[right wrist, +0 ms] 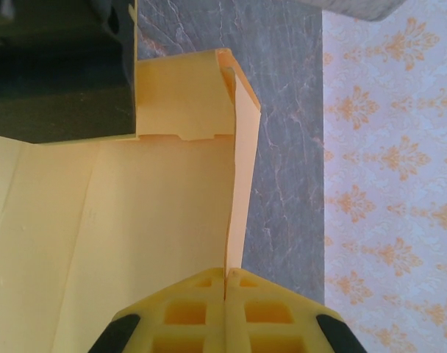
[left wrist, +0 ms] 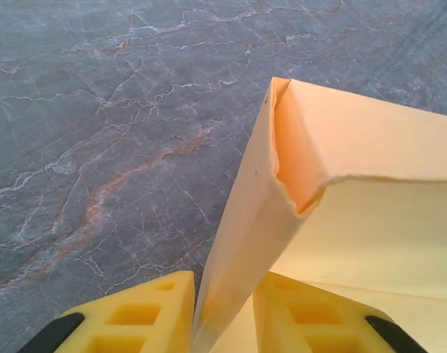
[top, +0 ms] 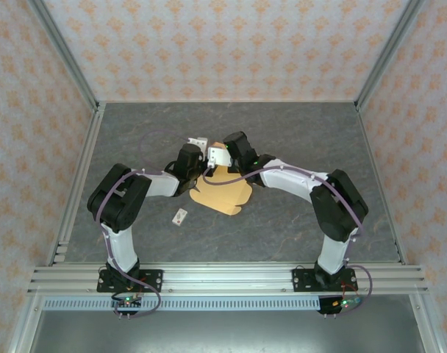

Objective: Fold the paper box

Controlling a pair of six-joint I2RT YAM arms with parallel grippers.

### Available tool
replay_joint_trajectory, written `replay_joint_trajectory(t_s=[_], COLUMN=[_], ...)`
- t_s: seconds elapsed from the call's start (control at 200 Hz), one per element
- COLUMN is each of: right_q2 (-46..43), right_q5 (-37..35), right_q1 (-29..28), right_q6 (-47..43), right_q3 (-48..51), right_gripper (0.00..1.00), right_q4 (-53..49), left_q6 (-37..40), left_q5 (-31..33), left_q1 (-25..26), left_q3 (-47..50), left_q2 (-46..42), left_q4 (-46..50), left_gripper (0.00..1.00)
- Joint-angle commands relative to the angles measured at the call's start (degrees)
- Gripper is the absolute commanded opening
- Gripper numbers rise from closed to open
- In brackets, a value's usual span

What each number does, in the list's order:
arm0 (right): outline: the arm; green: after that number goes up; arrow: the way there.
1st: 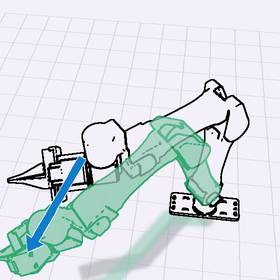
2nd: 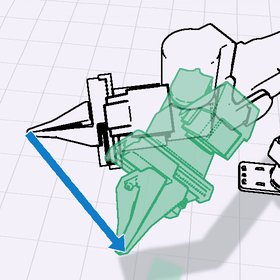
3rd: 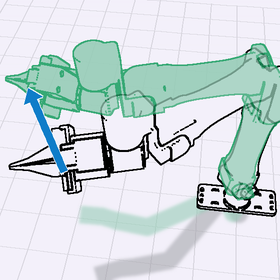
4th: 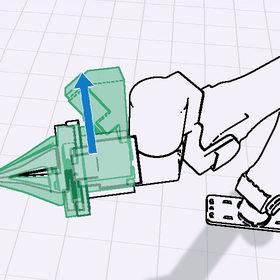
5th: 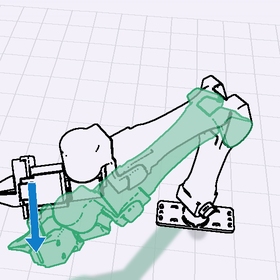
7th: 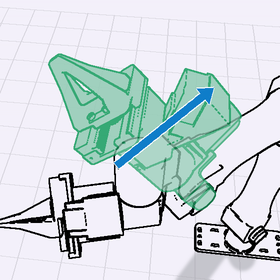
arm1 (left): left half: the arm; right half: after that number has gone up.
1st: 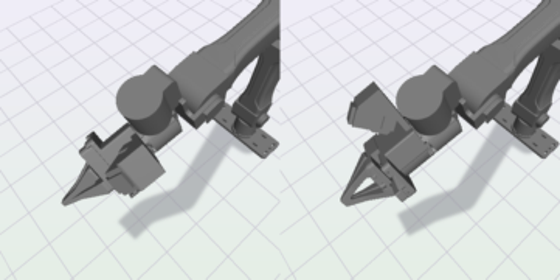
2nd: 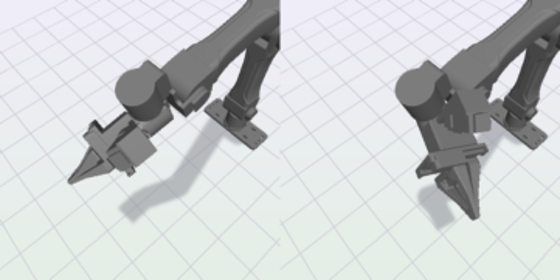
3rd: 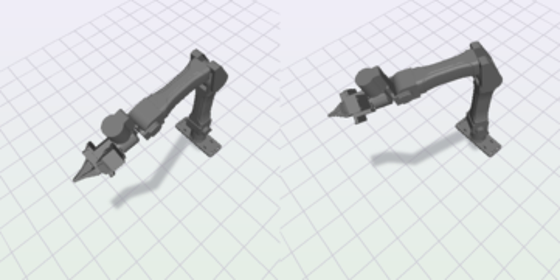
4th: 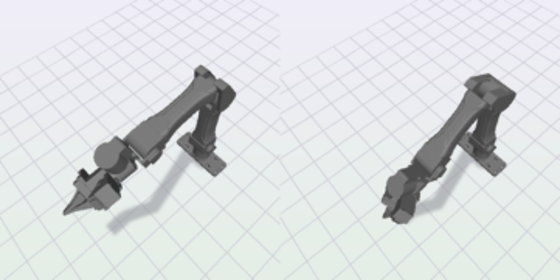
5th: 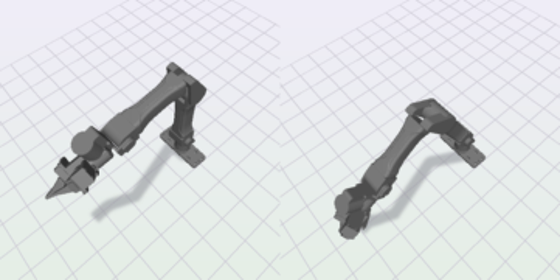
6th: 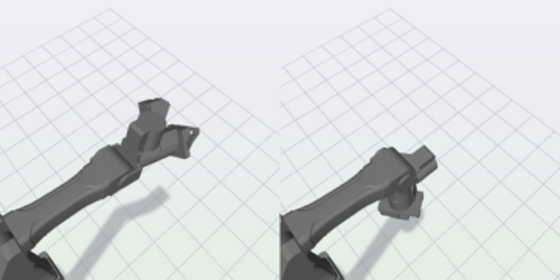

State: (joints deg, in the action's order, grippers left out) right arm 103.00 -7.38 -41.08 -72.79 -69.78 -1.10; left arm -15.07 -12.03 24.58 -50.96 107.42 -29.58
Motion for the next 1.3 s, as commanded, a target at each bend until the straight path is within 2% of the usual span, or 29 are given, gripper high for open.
replay_joint_trajectory(t_s=[0.0,0.115,0.41,0.811,0.926,1.096,1.296], right_q2=[-0.21,-0.56,-1.13,-0.95,-1.02,-0.76,-1.07], right_q5=[-1.29,0.31,4.18,3.59,3.23,1.93,1.07], right_q1=[-0.93,-0.93,-1.10,-1.87,-1.90,-1.57,-0.54], right_q6=[-2.52,-1.93,0.35,3.39,3.65,3.61,4.26], right_q3=[2.43,2.98,1.32,1.49,1.81,1.40,-0.16], right_gripper=[0.00,0.00,0.00,0.00,0.00,0.00,0.02], right_q4=[2.12,2.31,-1.87,-1.35,-0.91,-0.82,-2.12], left_q6=[-0.05,-0.24,-6.11,-12.80,-13.96,-11.37,-8.94], left_q5=[0.94,1.36,7.74,19.28,17.89,13.33,10.71], left_q1=[-1.00,-0.96,-0.86,1.17,1.24,1.23,0.79], left_q3=[-0.56,-0.87,-1.69,-5.51,-5.89,-3.23,-2.55], left_q2=[0.96,1.43,1.38,1.65,3.52,2.55,2.36], left_q4=[-2.57,-2.33,-0.19,9.06,8.32,1.41,1.28], left_gripper=[0.28,0.27,0.15,0.08,0.09,0.12,0.06])
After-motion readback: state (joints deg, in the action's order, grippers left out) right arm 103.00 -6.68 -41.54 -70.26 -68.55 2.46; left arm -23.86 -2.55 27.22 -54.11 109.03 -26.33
